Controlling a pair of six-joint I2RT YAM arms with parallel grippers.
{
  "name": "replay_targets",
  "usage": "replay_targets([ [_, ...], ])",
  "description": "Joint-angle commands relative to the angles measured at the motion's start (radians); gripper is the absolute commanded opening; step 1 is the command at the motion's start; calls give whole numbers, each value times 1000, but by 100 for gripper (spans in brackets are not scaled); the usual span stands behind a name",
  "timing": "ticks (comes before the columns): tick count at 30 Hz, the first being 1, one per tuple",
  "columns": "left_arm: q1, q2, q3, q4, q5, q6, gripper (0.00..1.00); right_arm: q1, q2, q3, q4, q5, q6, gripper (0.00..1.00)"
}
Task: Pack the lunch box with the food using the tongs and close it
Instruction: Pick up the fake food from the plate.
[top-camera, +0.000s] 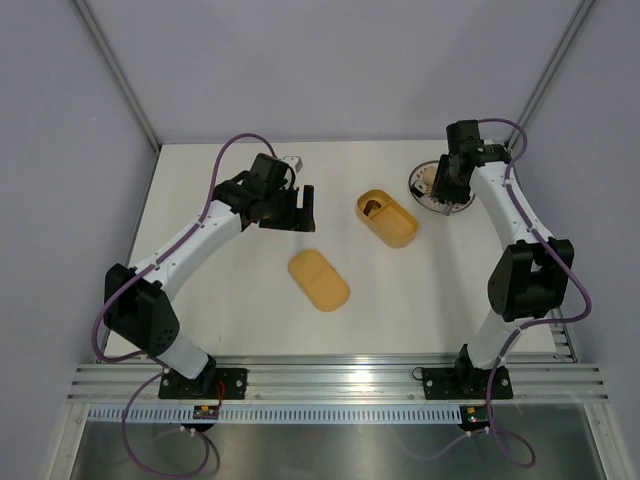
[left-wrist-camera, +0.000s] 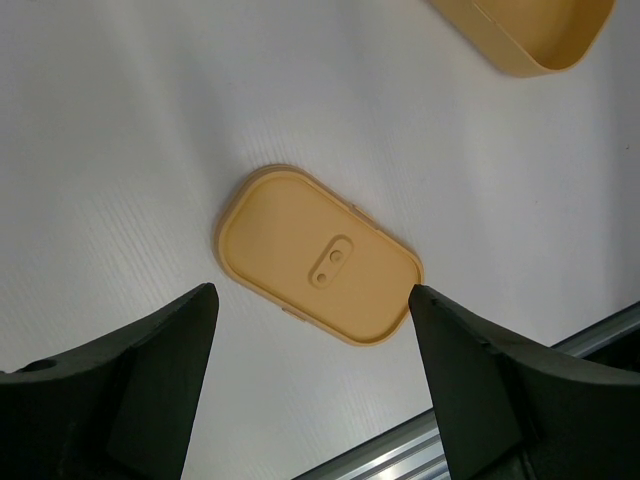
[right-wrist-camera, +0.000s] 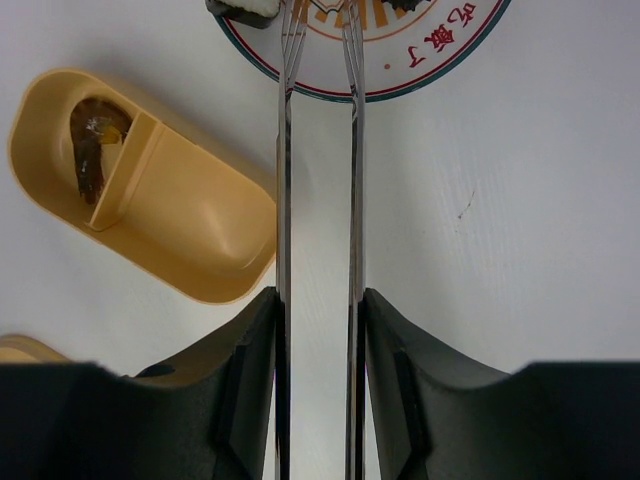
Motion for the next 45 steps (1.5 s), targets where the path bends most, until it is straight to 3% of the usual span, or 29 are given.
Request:
replay_targets([
  [1, 6, -3, 29, 14, 7, 18, 81, -10, 39, 66, -24, 7, -56, 45],
  [16, 6, 9, 34, 15, 11, 6, 81, -72, 94, 98, -30, 40, -121, 46],
  [30, 6, -6, 33, -4, -11, 6, 81, -163, 146, 84, 45, 17, -47, 41],
  [45, 6, -6, 23, 8, 7, -5, 81, -154, 88, -28, 63, -184, -72, 39],
])
